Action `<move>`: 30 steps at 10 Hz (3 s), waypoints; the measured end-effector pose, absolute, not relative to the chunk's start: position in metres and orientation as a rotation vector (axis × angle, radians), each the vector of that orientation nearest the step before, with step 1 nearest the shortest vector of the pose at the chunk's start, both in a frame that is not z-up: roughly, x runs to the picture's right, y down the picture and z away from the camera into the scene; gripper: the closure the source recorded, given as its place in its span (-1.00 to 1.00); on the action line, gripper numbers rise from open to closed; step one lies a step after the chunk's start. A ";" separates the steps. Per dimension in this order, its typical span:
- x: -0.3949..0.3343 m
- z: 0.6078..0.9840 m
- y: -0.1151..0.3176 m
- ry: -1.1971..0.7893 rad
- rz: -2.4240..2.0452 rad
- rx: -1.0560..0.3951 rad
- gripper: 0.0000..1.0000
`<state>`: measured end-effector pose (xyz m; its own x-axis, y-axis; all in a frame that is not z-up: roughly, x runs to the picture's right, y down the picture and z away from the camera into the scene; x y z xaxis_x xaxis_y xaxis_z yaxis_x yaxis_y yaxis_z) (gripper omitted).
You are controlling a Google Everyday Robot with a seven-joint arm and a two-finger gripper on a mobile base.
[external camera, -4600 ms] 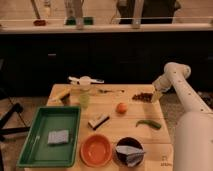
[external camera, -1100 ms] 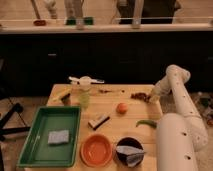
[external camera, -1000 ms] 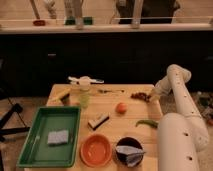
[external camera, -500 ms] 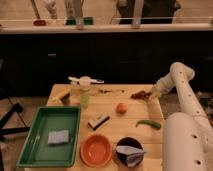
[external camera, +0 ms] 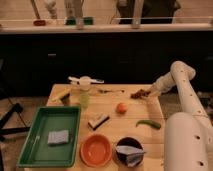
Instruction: Place grapes in red bowl
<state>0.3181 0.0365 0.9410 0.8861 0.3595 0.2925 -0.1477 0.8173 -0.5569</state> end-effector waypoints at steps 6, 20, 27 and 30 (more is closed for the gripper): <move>0.300 0.914 0.016 -0.469 0.216 -0.517 1.00; 0.246 0.845 0.001 -0.627 0.005 -0.460 1.00; 0.206 0.804 0.018 -0.725 -0.151 -0.479 1.00; 0.180 0.794 0.031 -0.759 -0.236 -0.502 1.00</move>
<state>0.1805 0.0309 0.7935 0.7066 -0.0258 0.7071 0.3797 0.8571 -0.3481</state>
